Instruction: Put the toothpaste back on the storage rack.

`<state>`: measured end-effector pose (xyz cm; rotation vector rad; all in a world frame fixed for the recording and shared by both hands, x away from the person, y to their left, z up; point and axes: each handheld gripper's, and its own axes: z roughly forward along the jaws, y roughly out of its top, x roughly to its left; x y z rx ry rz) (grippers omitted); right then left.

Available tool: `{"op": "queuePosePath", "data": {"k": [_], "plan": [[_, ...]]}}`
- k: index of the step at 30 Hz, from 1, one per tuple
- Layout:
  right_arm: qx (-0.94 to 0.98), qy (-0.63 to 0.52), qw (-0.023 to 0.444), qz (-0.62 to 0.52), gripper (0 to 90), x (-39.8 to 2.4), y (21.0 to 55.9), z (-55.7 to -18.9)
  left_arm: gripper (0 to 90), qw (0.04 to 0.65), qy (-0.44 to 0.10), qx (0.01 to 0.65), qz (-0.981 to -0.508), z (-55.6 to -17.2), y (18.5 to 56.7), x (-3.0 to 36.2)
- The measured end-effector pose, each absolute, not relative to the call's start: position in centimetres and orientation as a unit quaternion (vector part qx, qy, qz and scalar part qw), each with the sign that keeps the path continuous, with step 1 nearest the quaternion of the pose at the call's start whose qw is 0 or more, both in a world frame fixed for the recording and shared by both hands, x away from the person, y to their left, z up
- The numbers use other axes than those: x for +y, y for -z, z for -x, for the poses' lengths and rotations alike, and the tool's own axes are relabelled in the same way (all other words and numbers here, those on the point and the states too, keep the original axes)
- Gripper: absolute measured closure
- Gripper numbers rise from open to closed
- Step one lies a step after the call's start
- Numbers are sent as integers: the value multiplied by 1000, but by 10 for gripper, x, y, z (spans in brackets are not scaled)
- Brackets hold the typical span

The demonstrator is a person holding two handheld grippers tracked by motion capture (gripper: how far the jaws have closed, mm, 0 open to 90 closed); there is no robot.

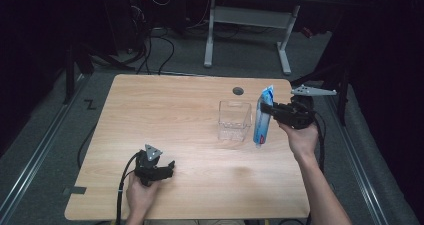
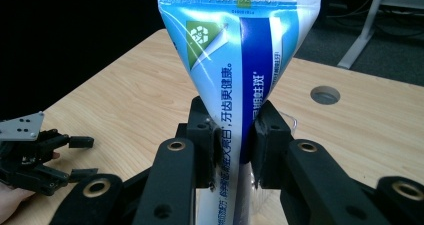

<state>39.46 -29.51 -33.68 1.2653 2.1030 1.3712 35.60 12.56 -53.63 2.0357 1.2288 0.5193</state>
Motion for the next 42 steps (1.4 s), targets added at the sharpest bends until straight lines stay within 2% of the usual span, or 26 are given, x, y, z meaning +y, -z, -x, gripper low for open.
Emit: {"op": "queuePosePath", "data": {"k": [14, 42], "plan": [[734, -494, 174, -432, 741, -279, 322, -408, 192, 347, -200, 474, -785, -356, 536, 126], [724, -480, 209, -449, 738, -253, 323, -448, 191, 347, -200, 474, -784, -356, 536, 126]]}}
